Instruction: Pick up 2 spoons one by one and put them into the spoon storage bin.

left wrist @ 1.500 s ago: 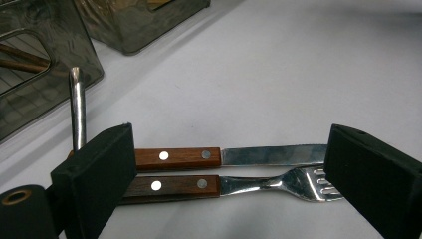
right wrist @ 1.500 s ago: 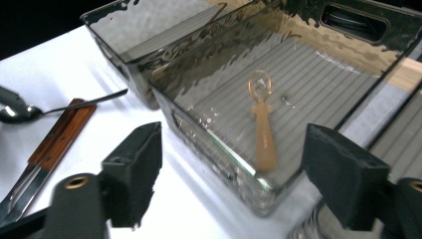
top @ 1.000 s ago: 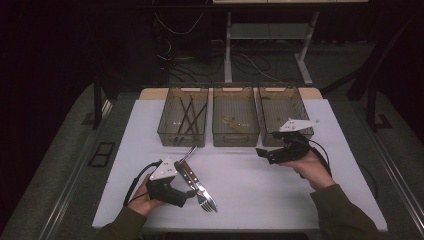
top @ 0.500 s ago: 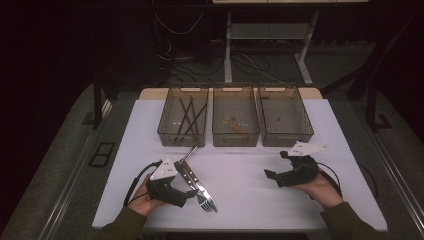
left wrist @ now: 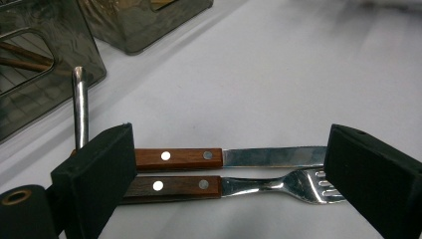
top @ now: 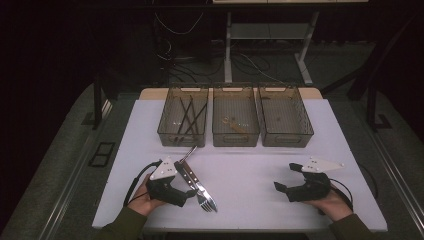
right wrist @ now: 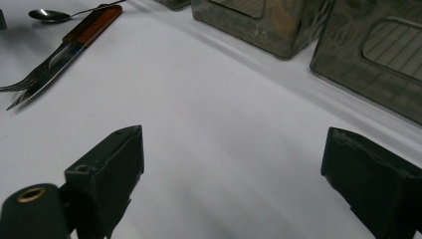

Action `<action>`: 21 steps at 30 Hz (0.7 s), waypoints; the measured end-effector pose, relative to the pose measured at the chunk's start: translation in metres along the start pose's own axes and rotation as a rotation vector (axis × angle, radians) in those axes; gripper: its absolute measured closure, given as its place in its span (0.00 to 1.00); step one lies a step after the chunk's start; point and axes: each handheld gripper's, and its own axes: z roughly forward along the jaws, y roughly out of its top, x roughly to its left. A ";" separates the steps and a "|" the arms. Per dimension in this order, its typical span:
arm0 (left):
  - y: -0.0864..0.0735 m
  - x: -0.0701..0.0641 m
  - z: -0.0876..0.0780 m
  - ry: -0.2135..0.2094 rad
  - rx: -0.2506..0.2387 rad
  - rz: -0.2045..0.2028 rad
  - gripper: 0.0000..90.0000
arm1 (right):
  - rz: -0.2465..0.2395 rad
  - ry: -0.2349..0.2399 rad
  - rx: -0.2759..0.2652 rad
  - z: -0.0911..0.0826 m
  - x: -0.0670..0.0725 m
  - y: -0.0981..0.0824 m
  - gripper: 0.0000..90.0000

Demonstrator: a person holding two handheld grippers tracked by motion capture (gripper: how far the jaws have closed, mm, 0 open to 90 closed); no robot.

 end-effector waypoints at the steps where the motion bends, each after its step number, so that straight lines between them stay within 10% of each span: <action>1: 0.000 0.000 0.000 0.001 -0.001 0.000 0.06 | -0.004 -0.002 0.000 -0.001 0.000 -0.002 0.11; 21: -0.005 0.030 -0.037 0.122 -0.014 -0.050 0.06 | -0.051 -0.026 0.035 -0.001 0.001 -0.010 0.11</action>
